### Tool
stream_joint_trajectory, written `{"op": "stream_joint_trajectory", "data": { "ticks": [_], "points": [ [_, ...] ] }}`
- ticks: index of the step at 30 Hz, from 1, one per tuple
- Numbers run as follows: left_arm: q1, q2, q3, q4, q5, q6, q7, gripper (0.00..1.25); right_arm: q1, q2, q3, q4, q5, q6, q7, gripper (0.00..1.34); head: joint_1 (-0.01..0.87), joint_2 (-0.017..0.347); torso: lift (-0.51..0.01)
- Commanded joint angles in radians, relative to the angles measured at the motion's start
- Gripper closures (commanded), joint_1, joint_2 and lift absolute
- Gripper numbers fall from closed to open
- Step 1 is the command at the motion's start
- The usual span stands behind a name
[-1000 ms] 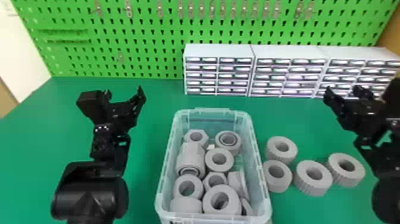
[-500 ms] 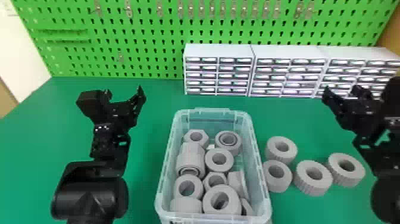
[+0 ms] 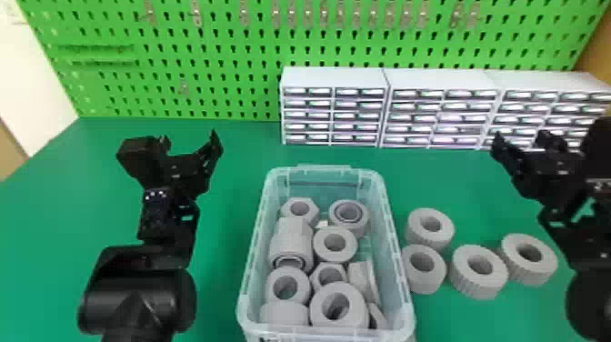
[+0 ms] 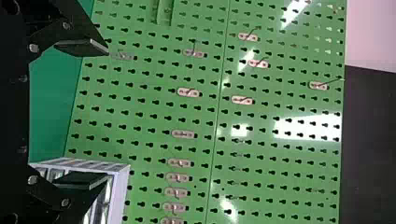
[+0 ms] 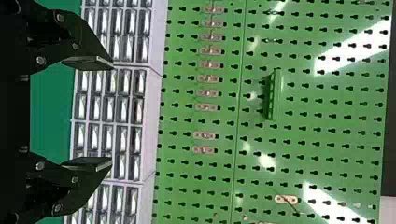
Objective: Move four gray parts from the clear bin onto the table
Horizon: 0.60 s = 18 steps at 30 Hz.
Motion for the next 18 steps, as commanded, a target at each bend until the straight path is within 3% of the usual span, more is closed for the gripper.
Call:
{"op": "stream_joint_trajectory", "data": {
  "ticks": [1, 18],
  "points": [
    [0.003, -0.003, 0.000, 0.000, 0.001, 0.000, 0.000, 0.32, 0.003, -0.001, 0.000, 0.000, -0.003, 0.000, 0.000, 0.53, 0.693, 0.072, -0.052],
    [0.003, -0.003, -0.002, 0.000, 0.001, 0.000, 0.000, 0.32, 0.004, -0.001, 0.003, 0.000, -0.003, 0.002, 0.000, 0.53, 0.693, 0.072, -0.052]
  ]
}}
